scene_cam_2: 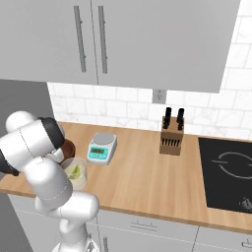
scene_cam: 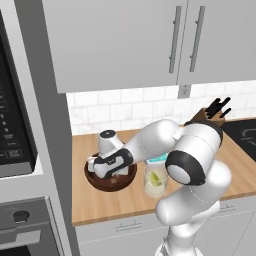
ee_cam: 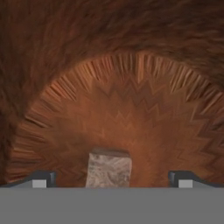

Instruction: Grab a lemon wedge from the fridge and one ice cube from the ice bowl, and put them in the glass of lemonade.

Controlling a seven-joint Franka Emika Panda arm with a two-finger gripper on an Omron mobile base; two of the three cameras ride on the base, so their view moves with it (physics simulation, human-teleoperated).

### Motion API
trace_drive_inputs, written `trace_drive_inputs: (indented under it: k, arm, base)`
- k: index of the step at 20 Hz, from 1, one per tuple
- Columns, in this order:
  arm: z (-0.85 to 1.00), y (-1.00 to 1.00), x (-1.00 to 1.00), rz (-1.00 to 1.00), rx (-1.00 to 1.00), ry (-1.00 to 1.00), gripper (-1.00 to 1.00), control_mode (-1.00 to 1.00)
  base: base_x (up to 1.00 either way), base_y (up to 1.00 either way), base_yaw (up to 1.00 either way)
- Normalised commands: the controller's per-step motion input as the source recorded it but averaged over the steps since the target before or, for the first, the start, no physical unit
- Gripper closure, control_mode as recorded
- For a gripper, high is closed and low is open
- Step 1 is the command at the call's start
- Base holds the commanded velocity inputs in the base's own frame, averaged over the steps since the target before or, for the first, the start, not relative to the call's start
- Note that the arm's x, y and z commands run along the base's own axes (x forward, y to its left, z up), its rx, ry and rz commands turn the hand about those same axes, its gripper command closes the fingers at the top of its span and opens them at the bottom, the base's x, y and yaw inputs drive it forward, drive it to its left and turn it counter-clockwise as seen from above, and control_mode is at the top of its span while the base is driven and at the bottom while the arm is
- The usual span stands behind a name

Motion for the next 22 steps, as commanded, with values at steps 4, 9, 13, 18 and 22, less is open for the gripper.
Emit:
trace_drive_inputs:
  k: [4,9,13,18,22]
  arm:
    - [-0.26,0.00,0.00,0.00,0.00,0.00,-1.00,-1.00]
    - [-0.09,0.00,0.01,0.00,0.00,-0.01,-1.00,-1.00]
    - [0.00,0.00,0.03,0.00,0.00,0.00,-1.00,-1.00]
    - [0.00,0.00,0.06,0.00,0.00,0.00,-1.00,-1.00]
    - [0.00,0.00,0.03,0.00,0.00,0.00,-1.00,-1.00]
  base:
    - [0.00,0.00,0.00]
    - [0.00,0.00,0.00]
    - [0.00,0.00,0.00]
    - [0.00,0.00,0.00]
    - [0.00,0.00,0.00]
